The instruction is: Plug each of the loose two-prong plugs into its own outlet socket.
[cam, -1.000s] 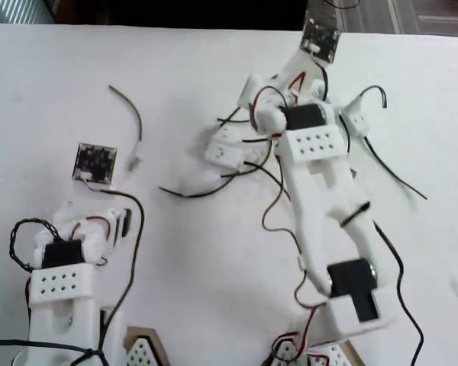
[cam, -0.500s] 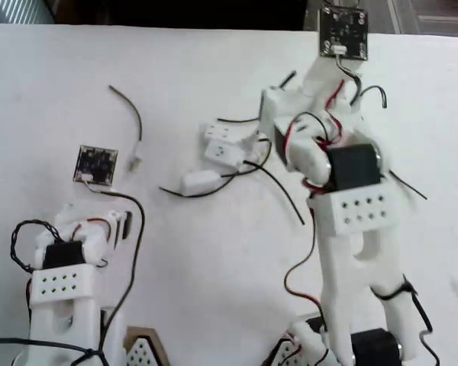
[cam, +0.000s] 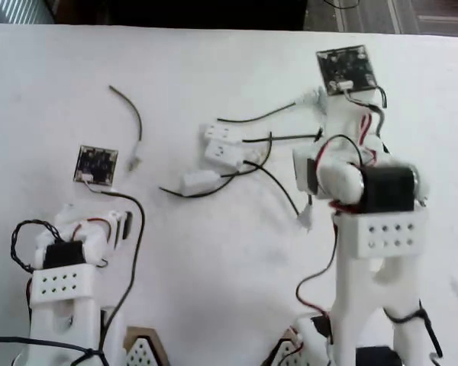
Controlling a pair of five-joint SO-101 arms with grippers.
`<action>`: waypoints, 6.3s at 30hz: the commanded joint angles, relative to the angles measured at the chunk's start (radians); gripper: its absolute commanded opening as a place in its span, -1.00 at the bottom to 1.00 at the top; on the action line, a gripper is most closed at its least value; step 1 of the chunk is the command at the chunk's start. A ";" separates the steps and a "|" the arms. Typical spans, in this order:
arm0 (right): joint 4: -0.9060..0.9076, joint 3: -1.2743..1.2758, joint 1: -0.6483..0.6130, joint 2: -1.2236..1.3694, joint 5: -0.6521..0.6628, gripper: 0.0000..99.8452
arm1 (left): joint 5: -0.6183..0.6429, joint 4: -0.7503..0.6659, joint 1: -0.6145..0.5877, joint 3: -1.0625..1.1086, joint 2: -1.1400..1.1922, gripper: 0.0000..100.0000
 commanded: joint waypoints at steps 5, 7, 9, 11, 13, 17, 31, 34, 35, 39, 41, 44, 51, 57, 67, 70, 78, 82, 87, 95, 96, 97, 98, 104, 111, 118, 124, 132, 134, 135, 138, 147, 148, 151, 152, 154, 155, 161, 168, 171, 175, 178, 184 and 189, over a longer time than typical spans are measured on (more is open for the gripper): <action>-0.200 0.057 -0.024 0.363 0.025 -0.97 | -0.012 -0.018 0.001 -0.008 -0.021 -0.56; -0.263 0.029 -0.056 0.427 0.025 -0.96 | -0.012 -0.018 0.001 -0.008 -0.021 -0.56; -0.286 -0.002 -0.091 0.466 0.025 -0.84 | -0.012 -0.018 0.001 -0.008 -0.021 -0.56; -0.268 -0.043 -0.125 0.475 0.025 -0.65 | -0.012 -0.018 0.001 -0.008 -0.021 -0.56; -0.232 -0.084 -0.150 0.473 0.025 -0.49 | -0.012 -0.018 0.001 -0.008 -0.021 -0.56; -0.110 -0.160 -0.153 0.455 0.025 -0.48 | -0.012 -0.018 0.001 -0.008 -0.021 -0.56; -0.208 0.304 -0.150 0.513 0.138 -0.61 | -0.012 -0.018 0.001 -0.008 -0.021 -0.56; -0.291 0.371 -0.157 0.544 0.138 -0.61 | -0.012 -0.018 0.001 -0.008 -0.021 -0.56; -0.308 0.379 -0.157 0.561 0.138 -0.61 | -0.012 -0.018 0.001 -0.008 -0.021 -0.56; -0.317 0.381 -0.159 0.625 0.167 -0.61 | -0.012 -0.018 0.001 -0.008 -0.021 -0.56; -0.318 0.381 -0.160 0.642 0.167 -0.61 | -0.012 -0.018 0.001 -0.008 -0.021 -0.56; -0.318 0.379 -0.160 0.654 0.170 -0.61 | -0.012 -0.018 0.001 -0.008 -0.021 -0.56; -0.308 0.377 -0.183 0.572 0.163 -0.61 | -0.014 -0.018 0.001 -0.008 -0.021 -0.56; -0.294 0.419 -0.245 0.526 0.117 -0.61 | -0.014 -0.018 0.001 -0.008 -0.021 -0.56; -0.355 0.422 -0.166 0.664 0.109 -0.61 | -0.014 -0.018 0.001 -0.008 -0.021 -0.56; -0.361 0.417 -0.140 0.694 0.109 -0.61 | -0.014 -0.018 0.001 -0.008 -0.021 -0.56; -0.390 0.417 -0.111 0.711 0.109 -0.65 | -0.014 -0.018 0.001 -0.008 -0.021 -0.56; -0.441 0.417 -0.090 0.711 0.109 -0.78 | -0.014 -0.018 0.001 -0.008 -0.021 -0.56; -0.443 0.416 -0.091 0.702 0.107 -0.78 | -0.014 -0.018 0.001 -0.008 -0.021 -0.56; -0.343 0.327 -0.094 0.702 0.097 -0.63 | -0.014 -0.018 0.001 -0.008 -0.021 -0.56; -0.334 0.311 -0.096 0.702 0.077 -0.63 | -0.014 -0.018 0.001 -0.008 -0.021 -0.56; -0.326 0.299 -0.097 0.704 0.046 -0.63 | -0.014 -0.018 0.001 -0.008 -0.021 -0.56; -0.325 0.292 -0.099 0.705 0.025 -0.62 | -0.014 -0.018 0.001 -0.008 -0.021 -0.56; -0.332 0.276 -0.163 0.713 -0.044 -0.62 | -0.014 -0.018 0.001 -0.008 -0.021 -0.56; -0.332 0.281 -0.148 0.714 -0.071 -0.62 | -0.014 -0.018 0.001 -0.008 -0.021 -0.56; -0.329 0.278 -0.127 0.705 -0.072 -0.62 | -0.014 -0.018 0.001 -0.008 -0.021 -0.56; -0.277 0.226 -0.193 0.684 -0.140 -0.62 | -0.014 -0.018 0.001 -0.008 -0.021 -0.56; -0.285 0.216 -0.197 0.734 -0.206 -0.62 | -0.014 -0.018 0.001 -0.008 -0.021 -0.56; -0.311 0.215 -0.162 0.782 -0.203 -0.62 | -0.014 -0.018 0.001 -0.008 -0.021 -0.56; -0.320 0.213 -0.147 0.806 -0.198 -0.62 | -0.014 -0.018 0.001 -0.008 -0.021 -0.56; -0.335 0.212 -0.116 0.858 -0.195 -0.63 | -0.014 -0.018 0.001 -0.008 -0.021 -0.56; -0.341 0.204 -0.090 0.865 -0.157 -0.79 | -0.014 -0.018 0.001 -0.008 -0.021 -0.56; -0.341 0.195 -0.090 0.866 -0.153 -0.83 | -0.014 -0.018 0.001 -0.008 -0.021 -0.56; -0.341 0.178 -0.077 0.865 -0.149 -0.90 | -0.014 -0.018 0.001 -0.008 -0.021 -0.56; -0.335 0.169 -0.076 0.865 -0.147 -0.92 | -0.014 -0.018 0.001 -0.008 -0.021 -0.56; -0.332 0.161 -0.077 0.865 -0.144 -0.97 | -0.014 -0.018 0.001 -0.008 -0.021 -0.56; -0.329 0.160 -0.081 0.862 -0.130 -0.96 | -0.014 -0.018 0.001 -0.008 -0.021 -0.56; -0.243 0.163 -0.099 0.751 0.017 -0.96 | -0.014 -0.018 0.001 -0.008 -0.021 -0.56; -0.183 0.164 -0.110 0.722 0.066 -0.67 | -0.014 -0.018 0.001 -0.008 -0.021 -0.56; -0.183 0.164 -0.110 0.730 0.066 -0.63 | -0.014 -0.018 0.001 -0.008 -0.021 -0.56; -0.168 0.163 -0.110 0.722 0.066 -0.63 | -0.014 -0.018 0.001 -0.006 -0.021 -0.56; -0.171 0.163 -0.101 0.733 0.066 -0.63 | -0.014 -0.018 0.001 -0.006 -0.021 -0.56; -0.205 0.160 -0.090 0.803 0.057 -0.63 | -0.014 -0.018 0.001 -0.006 -0.021 -0.56; -0.249 0.158 -0.074 0.846 0.057 -0.75 | -0.014 -0.018 0.001 -0.006 -0.021 -0.56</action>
